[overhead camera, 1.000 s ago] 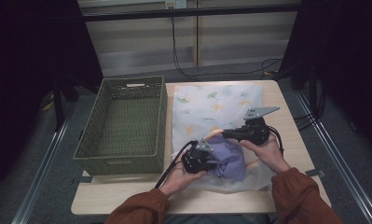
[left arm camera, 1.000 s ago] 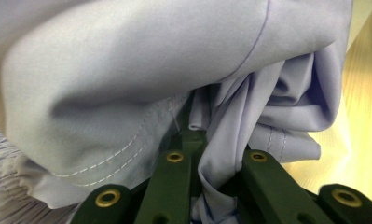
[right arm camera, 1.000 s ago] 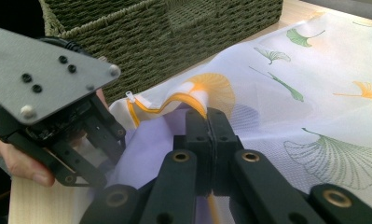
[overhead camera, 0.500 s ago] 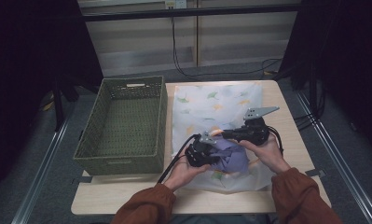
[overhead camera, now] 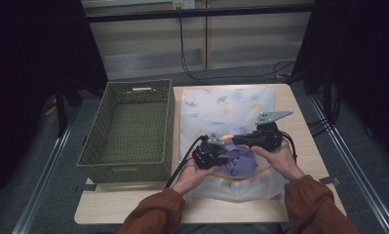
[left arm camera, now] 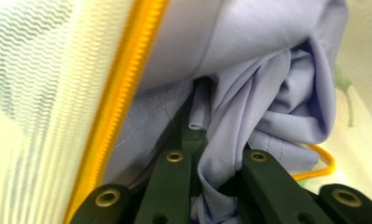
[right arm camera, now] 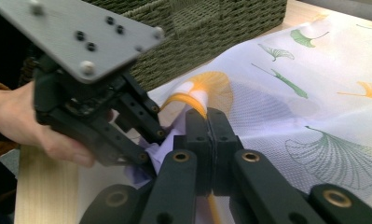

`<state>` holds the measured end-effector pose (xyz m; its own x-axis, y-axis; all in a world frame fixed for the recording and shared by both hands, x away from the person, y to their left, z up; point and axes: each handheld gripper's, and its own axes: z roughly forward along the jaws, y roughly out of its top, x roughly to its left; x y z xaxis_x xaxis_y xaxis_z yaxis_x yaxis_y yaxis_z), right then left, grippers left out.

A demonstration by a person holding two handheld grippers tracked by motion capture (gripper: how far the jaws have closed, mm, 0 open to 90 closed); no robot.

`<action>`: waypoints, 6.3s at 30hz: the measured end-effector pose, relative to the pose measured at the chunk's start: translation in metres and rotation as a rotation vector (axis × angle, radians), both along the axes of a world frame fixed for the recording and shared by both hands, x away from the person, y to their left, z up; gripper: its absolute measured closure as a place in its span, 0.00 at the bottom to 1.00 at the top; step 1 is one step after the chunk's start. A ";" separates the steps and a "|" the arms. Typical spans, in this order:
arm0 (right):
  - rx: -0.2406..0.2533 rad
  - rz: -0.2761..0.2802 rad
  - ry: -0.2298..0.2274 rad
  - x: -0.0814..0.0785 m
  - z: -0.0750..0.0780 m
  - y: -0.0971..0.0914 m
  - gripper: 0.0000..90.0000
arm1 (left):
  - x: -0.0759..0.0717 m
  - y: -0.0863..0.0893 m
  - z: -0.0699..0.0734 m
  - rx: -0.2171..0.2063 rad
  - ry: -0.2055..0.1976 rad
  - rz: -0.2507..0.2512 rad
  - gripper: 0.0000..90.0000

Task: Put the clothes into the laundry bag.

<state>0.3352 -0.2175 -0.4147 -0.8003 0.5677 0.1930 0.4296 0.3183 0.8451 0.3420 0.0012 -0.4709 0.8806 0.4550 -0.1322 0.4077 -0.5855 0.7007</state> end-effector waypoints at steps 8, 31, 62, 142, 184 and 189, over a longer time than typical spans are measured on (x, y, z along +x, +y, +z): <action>-0.010 0.006 0.009 0.000 -0.001 0.000 1.00 | 0.001 -0.003 -0.013 0.055 0.002 -0.008 0.90; -0.024 0.012 0.025 0.002 -0.008 -0.001 0.99 | -0.025 0.030 0.013 0.002 -0.015 -0.081 0.47; -0.054 0.031 0.052 0.002 -0.013 0.004 0.99 | -0.023 0.011 -0.020 0.103 -0.015 -0.150 0.81; -0.032 0.086 0.028 -0.008 -0.001 0.009 1.00 | 0.031 -0.023 -0.016 -0.166 -0.007 0.274 0.97; -0.034 0.027 0.054 0.001 -0.010 -0.010 1.00 | -0.003 0.011 0.007 -0.080 -0.023 0.050 0.67; -0.036 0.029 0.051 0.000 -0.008 -0.010 0.99 | -0.015 0.024 0.013 -0.066 -0.022 0.010 0.71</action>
<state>0.3354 -0.2274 -0.4228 -0.8061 0.5518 0.2138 0.4621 0.3612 0.8100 0.3267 0.0255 -0.4578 0.8791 0.4545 -0.1434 0.3976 -0.5334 0.7466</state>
